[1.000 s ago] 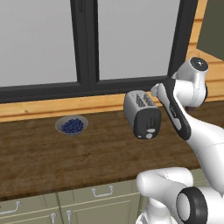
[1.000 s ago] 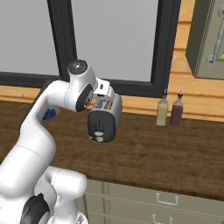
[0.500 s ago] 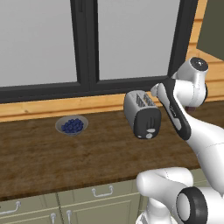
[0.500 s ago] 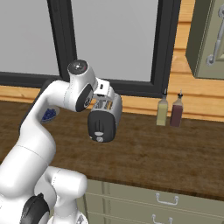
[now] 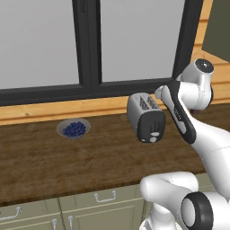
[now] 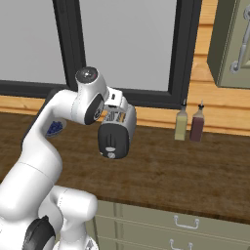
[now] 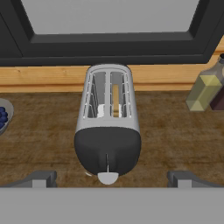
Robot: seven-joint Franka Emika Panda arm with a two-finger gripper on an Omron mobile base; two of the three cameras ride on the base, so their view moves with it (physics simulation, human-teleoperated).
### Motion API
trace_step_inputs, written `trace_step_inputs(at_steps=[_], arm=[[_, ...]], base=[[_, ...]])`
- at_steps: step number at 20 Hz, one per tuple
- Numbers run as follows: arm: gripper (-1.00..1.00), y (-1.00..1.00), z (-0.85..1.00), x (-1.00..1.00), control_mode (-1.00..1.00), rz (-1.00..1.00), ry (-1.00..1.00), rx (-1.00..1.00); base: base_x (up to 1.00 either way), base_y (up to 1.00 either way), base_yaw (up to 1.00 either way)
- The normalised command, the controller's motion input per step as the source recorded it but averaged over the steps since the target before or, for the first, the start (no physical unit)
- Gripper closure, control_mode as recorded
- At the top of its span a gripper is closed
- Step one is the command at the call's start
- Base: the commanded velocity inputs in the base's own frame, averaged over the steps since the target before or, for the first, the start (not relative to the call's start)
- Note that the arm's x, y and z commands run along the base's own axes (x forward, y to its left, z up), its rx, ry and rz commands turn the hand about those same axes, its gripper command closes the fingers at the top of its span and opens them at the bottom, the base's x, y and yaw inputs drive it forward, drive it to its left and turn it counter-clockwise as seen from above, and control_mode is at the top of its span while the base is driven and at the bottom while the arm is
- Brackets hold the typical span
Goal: Start the toaster. Once the lever pops up, take the bread to the plate on the dining counter.
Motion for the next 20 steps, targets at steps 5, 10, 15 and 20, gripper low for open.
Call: trace_step_inputs(at_steps=[5, 10, 15, 20], arm=[[-1.00, 0.00, 0.00, 0.00, -1.00, 0.00, 0.00, 0.00], [-1.00, 0.00, 0.00, 0.00, -1.00, 0.00, 0.00, 0.00], [-1.00, 0.00, 0.00, 0.00, -1.00, 0.00, 0.00, 0.00], [-1.00, 0.00, 0.00, 0.00, -1.00, 0.00, 0.00, 0.00]], base=[[0.00, 0.00, 0.00], [0.00, 0.00, 0.00], [0.00, 0.00, 0.00], [0.00, 0.00, 0.00]])
